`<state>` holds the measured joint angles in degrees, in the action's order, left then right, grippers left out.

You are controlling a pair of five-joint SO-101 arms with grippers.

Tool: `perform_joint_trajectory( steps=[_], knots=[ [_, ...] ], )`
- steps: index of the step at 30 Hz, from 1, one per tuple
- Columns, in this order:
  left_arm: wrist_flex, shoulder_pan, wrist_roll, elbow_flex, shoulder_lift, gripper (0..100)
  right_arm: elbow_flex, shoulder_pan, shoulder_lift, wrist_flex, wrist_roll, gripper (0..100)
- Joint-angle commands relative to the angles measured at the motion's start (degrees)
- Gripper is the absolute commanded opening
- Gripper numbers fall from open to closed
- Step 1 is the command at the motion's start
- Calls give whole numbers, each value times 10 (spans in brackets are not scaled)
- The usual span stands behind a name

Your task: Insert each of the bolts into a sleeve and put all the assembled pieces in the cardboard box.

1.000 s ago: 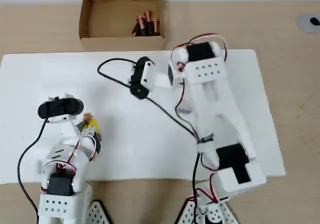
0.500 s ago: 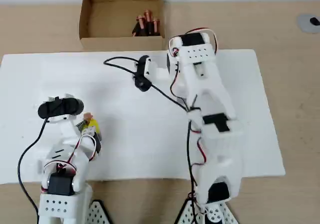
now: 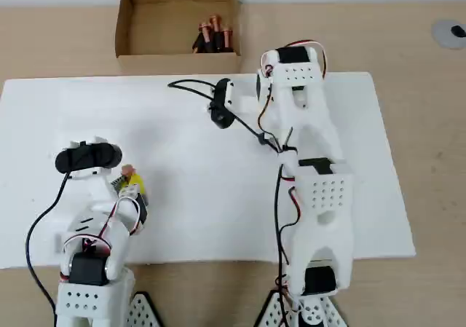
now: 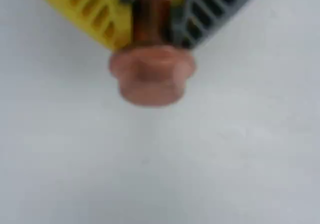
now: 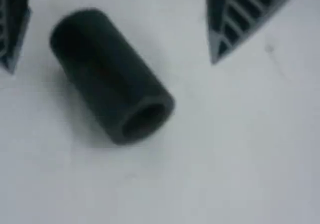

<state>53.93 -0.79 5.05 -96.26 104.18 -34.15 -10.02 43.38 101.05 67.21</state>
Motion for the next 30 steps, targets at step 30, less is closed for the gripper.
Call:
perform_joint_trajectory(
  steps=[30],
  knots=[
    [-8,6,-1,-3,4,7,-186,-6,73,14,-69,11]
  ],
)
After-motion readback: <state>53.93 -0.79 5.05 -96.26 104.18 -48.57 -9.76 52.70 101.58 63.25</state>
